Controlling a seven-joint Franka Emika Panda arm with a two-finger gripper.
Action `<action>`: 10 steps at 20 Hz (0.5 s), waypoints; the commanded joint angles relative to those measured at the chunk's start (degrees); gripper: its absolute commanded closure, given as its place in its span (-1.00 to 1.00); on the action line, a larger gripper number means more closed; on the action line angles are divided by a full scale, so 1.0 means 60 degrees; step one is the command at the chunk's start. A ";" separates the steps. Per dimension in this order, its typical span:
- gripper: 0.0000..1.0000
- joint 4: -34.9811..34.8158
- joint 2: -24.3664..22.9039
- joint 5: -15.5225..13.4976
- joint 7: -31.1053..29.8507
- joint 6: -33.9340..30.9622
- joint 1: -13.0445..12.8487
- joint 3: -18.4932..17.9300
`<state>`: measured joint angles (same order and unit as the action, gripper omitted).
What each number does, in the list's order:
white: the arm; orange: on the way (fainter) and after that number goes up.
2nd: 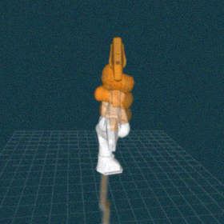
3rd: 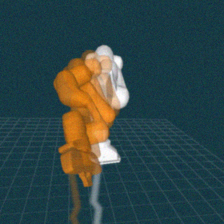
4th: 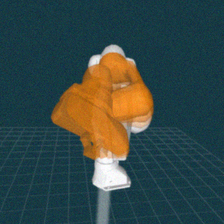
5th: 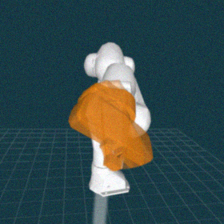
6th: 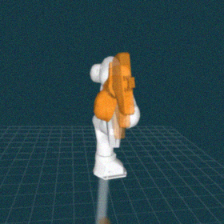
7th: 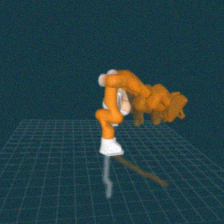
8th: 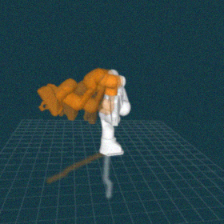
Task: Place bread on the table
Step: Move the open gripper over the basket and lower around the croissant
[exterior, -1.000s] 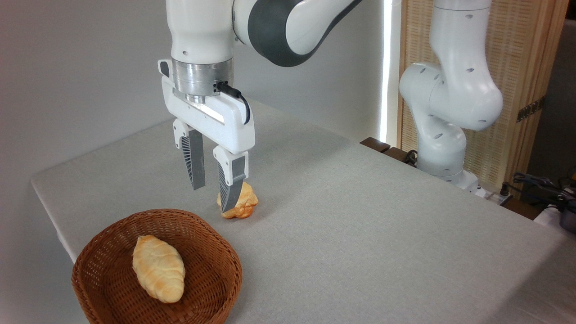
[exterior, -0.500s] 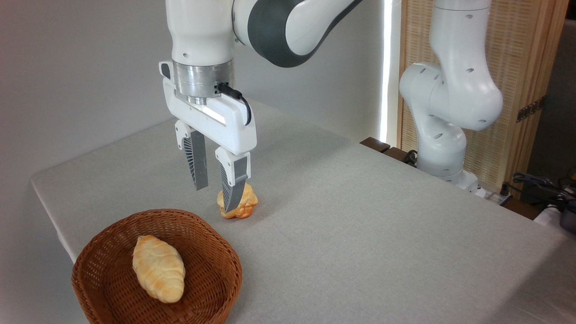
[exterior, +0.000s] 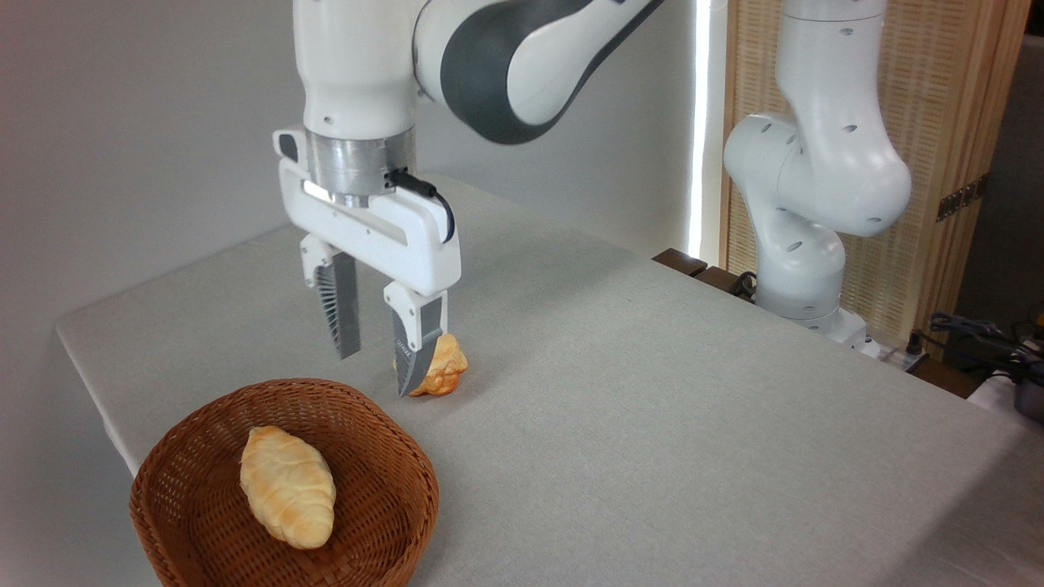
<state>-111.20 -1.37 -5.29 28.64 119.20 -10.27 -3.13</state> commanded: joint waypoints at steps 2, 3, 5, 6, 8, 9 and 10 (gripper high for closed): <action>-1.00 0.0105 0.0549 -0.0348 -0.2247 0.1034 -0.0089 -0.0007; -1.00 0.0105 0.0666 -0.0523 -0.2877 0.1326 -0.0075 -0.0021; -1.00 0.0105 0.0886 -0.0919 -0.4035 0.2072 -0.0075 -0.0021; -1.00 0.0105 0.1003 -0.1007 -0.4461 0.2424 -0.0075 -0.0021; -1.00 0.0105 0.1194 -0.1008 -0.5108 0.2923 -0.0089 -0.0007; -1.00 0.0105 0.1238 -0.1008 -0.5400 0.3303 -0.0089 -0.0006; -1.00 0.0105 0.1369 -0.1008 -0.5722 0.3669 -0.0089 -0.0006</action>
<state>-111.17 5.46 -10.19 -1.66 136.93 -10.41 -2.87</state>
